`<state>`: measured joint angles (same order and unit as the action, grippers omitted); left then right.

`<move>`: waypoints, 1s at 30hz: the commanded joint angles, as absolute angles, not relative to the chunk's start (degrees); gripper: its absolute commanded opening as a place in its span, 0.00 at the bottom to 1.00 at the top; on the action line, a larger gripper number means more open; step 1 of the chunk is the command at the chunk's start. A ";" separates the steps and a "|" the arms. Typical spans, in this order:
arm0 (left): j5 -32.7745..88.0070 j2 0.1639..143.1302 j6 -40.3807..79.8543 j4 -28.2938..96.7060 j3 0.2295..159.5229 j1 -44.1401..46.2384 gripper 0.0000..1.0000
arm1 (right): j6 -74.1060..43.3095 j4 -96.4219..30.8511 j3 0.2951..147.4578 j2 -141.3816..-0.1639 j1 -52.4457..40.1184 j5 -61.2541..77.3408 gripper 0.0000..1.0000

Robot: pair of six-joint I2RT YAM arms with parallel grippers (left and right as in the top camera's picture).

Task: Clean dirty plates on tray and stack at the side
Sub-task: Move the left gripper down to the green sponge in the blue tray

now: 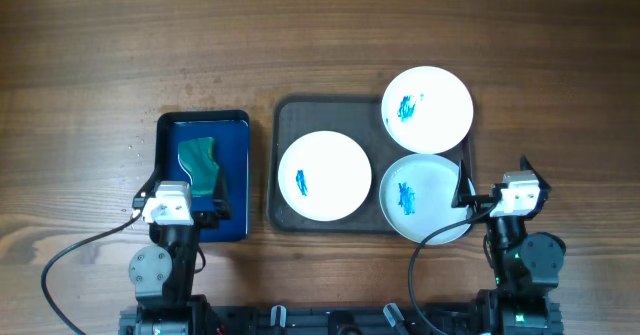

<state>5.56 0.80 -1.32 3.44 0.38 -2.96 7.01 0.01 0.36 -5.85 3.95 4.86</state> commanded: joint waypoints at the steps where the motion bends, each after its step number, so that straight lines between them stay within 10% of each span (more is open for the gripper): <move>1: 9.13 1.15 9.23 3.49 0.32 -2.68 1.00 | 7.53 0.19 0.30 -6.28 4.25 4.84 1.00; 30: 8.32 71.48 12.45 68.79 60.34 -2.68 1.00 | 7.51 0.19 0.30 -6.28 4.25 4.84 1.00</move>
<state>9.19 68.03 12.75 68.64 59.44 -2.96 7.01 -0.03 0.36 -6.17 3.95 4.86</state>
